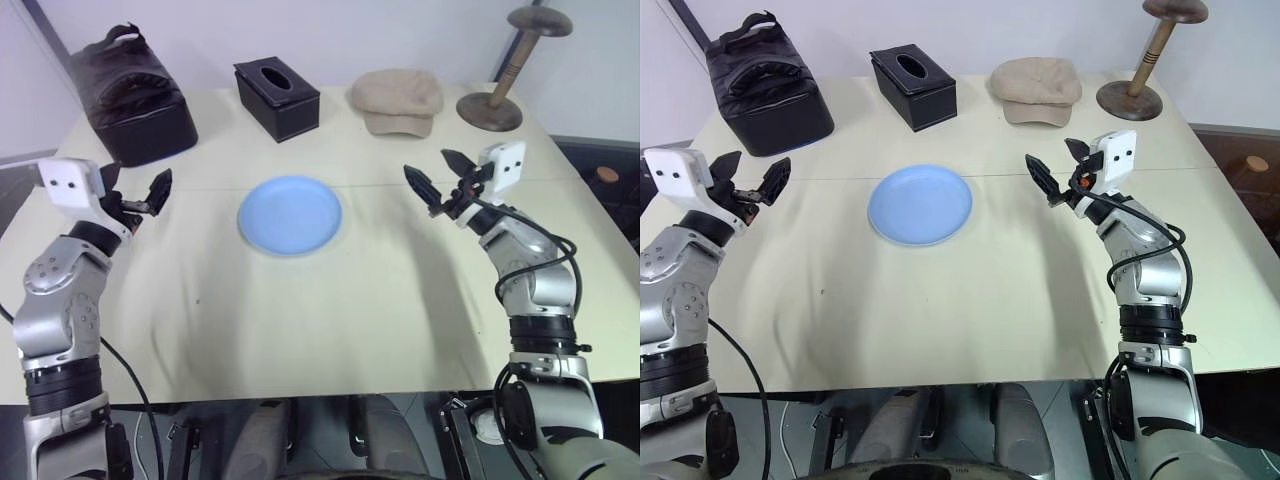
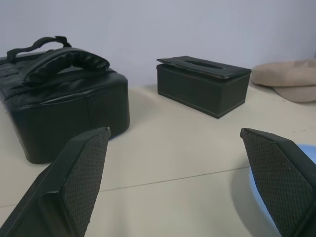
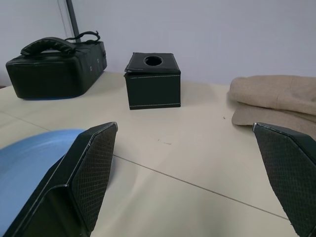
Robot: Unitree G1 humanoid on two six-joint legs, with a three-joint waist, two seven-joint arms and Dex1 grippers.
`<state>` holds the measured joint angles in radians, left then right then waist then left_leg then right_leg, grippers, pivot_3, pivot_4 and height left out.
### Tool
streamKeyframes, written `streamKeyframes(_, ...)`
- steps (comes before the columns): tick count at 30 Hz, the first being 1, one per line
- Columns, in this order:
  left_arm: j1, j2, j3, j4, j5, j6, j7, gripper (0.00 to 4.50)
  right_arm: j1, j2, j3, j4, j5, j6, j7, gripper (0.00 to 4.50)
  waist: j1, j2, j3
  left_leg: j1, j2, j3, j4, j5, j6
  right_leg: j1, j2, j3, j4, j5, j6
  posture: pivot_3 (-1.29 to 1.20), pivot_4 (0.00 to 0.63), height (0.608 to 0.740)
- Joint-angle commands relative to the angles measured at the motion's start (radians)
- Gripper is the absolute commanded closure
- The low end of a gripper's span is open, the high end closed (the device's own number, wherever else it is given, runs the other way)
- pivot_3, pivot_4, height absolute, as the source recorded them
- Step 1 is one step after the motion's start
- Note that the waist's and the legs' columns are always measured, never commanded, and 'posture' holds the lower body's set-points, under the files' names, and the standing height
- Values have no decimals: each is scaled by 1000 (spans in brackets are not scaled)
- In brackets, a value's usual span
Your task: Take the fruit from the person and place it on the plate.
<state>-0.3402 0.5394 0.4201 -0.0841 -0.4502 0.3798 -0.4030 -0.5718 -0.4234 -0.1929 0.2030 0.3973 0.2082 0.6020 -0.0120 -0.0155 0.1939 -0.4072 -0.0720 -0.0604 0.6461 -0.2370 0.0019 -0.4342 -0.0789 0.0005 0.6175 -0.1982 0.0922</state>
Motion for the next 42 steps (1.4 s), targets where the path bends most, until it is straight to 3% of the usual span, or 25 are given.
streamKeyframes(1, -19, 9, 23, -32, -27, -20, -10, 73, -11, -6, -24, -22, 9, -20, -2, 0, 0, 0, 0, 0, 0, 0, 0, 0, 0, 0, 0, 0, 0, 0, 0, 0, 150, 740)
streamKeyframes(42, -17, 13, 1, -18, -16, -35, -15, 73, -2, -14, -30, -27, 6, -19, -12, 0, 0, 0, 0, 0, 0, 0, 0, 0, 0, 0, 0, 0, 0, 0, 0, 0, 150, 740)
